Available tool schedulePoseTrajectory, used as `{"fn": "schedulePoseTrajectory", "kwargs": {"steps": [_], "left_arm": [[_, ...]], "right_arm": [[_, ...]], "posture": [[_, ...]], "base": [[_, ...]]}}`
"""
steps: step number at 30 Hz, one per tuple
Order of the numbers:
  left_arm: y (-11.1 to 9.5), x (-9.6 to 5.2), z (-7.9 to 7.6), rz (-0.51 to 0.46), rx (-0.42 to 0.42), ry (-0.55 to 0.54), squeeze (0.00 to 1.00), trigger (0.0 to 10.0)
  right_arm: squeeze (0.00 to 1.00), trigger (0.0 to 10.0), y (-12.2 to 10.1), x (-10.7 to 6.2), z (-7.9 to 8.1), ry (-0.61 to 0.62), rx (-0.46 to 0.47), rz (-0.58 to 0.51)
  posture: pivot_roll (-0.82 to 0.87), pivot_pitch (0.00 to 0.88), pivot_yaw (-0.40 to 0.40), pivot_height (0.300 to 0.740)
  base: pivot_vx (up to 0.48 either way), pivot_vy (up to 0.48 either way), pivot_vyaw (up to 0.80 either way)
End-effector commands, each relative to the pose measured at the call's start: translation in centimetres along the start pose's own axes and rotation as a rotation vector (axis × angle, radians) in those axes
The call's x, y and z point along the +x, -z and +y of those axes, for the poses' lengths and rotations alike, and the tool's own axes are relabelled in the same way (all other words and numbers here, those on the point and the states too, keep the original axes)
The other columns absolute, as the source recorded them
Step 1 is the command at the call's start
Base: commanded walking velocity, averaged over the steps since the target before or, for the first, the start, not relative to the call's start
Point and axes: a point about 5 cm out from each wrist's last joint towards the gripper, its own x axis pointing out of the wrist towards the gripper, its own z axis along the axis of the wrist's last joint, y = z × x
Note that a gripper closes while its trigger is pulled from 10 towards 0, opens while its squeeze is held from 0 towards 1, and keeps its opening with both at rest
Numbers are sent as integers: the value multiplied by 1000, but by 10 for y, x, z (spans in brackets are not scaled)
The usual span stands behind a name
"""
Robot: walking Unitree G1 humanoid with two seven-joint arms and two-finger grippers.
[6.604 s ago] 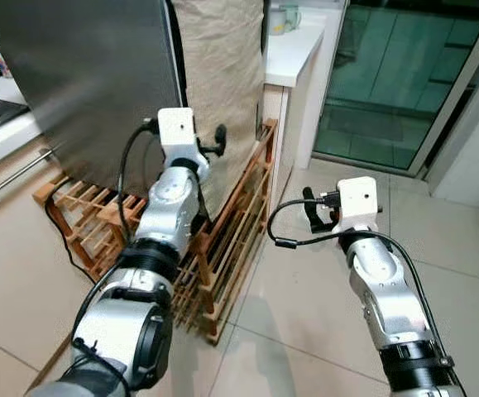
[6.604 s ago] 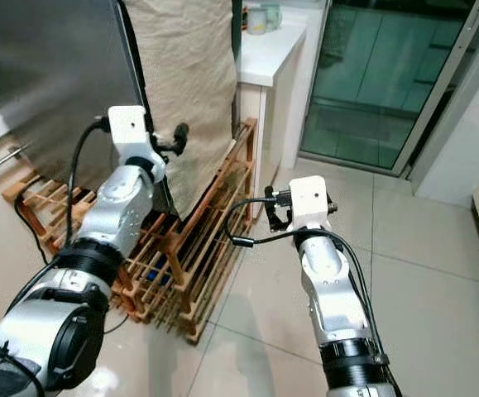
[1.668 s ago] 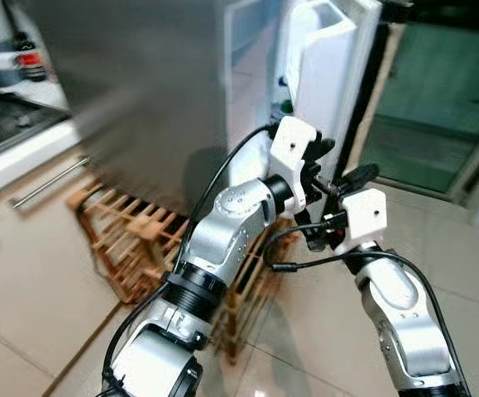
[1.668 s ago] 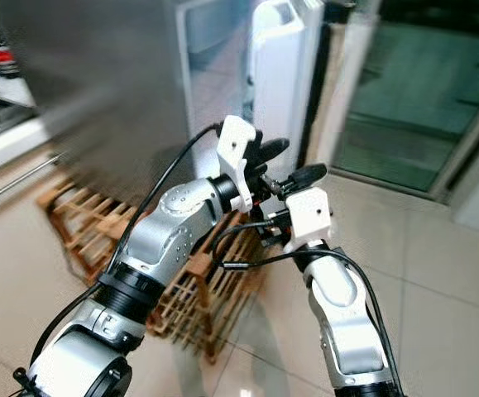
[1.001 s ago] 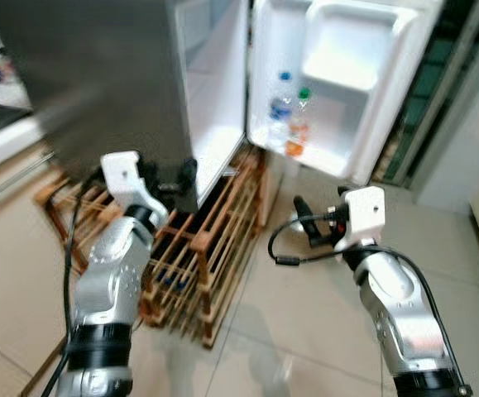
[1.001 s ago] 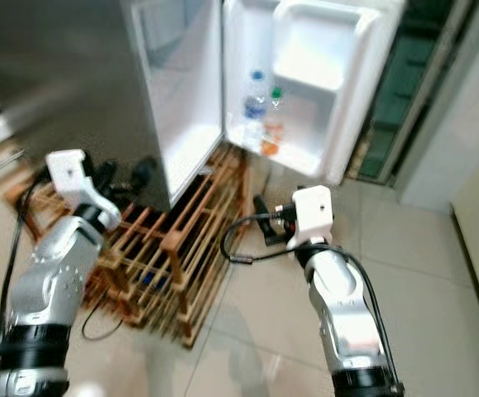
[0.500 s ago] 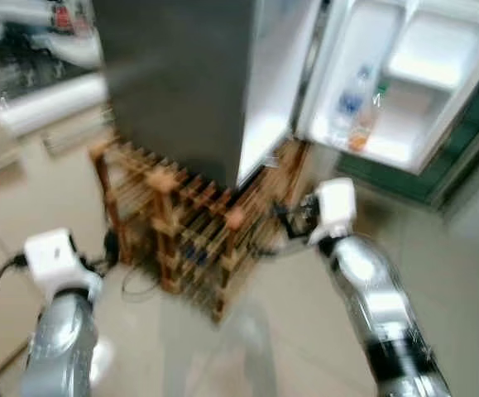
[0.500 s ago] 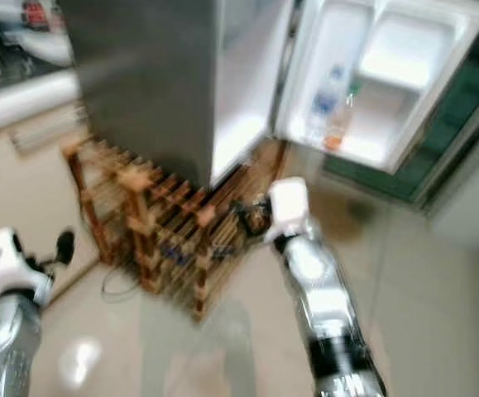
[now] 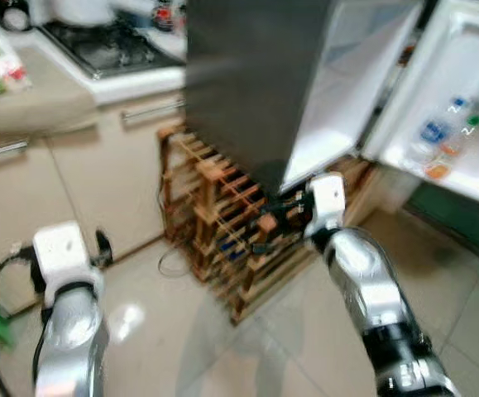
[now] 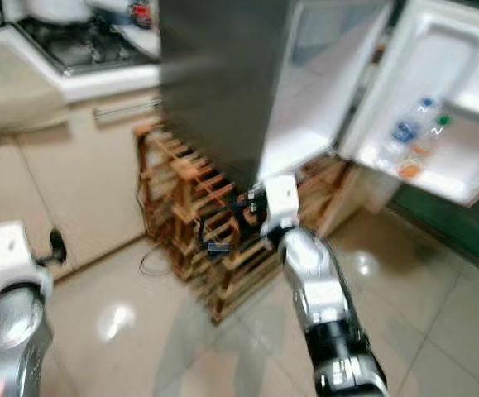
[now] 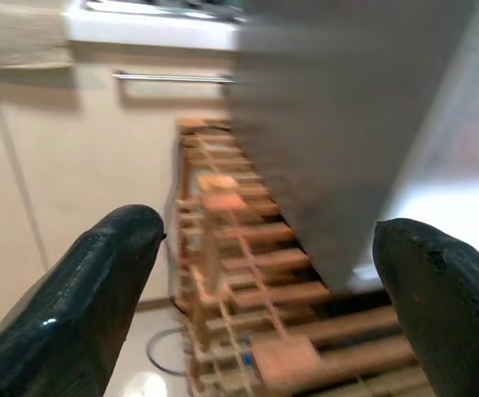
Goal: Restocking fridge
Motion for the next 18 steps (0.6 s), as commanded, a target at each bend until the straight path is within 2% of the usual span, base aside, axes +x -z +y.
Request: {"fn": "schedulePoseTrajectory", "kwargs": {"steps": [1,2,3,4,8,9,13,14,15,16,17,18], "left_arm": [[-6,3,-3,-19,53,-22,0,10000],[-6,3,-3,-19,53,-22,0,10000],[-21,5,-8,-88,95,10,0,10000],[-26,6,-10,-107,98,25,0,10000],[-36,10,-14,-139,76,56,0,10000],[-44,13,-19,-162,39,77,0,10000],[-57,12,-33,-239,45,178,0,10000],[-61,11,-34,-266,80,192,0,10000],[-61,11,-34,-266,80,192,0,10000],[-64,10,-34,-295,124,195,0,10000],[-70,10,-33,-343,209,184,0,10000],[-70,10,-33,-343,209,184,0,10000]], "right_arm": [[0,10000,-2,0,-4,5,0,-16],[0,10000,-2,0,-4,5,0,-16],[0,10000,-2,0,-4,6,12,-25],[0,10000,-2,1,-4,4,16,-29],[0,10000,-2,2,0,-12,36,-37],[0,10000,2,3,5,-38,48,-30],[0,10000,6,4,10,-58,110,-27],[0,10000,7,3,9,-46,140,-27],[0,10000,7,3,9,-46,140,-27],[0,10000,10,2,7,-30,162,-20],[0,10000,16,-1,4,-10,180,-12],[0,10000,16,-1,4,-10,180,-12]], "posture": [[2,0,-75,740],[2,0,-75,740],[-1,0,-73,740],[-1,0,-73,740],[1,0,-77,740],[5,0,-81,740],[21,0,-83,740],[24,0,-83,740],[24,0,-83,740],[33,0,-76,740],[45,0,-61,740],[45,0,-61,740]], "base": [[0,-458,531],[0,-458,531],[0,-364,525],[0,-364,525],[0,0,527],[0,0,525],[0,0,527],[0,0,531],[0,0,531],[0,0,525],[0,0,525],[0,0,525]]}}
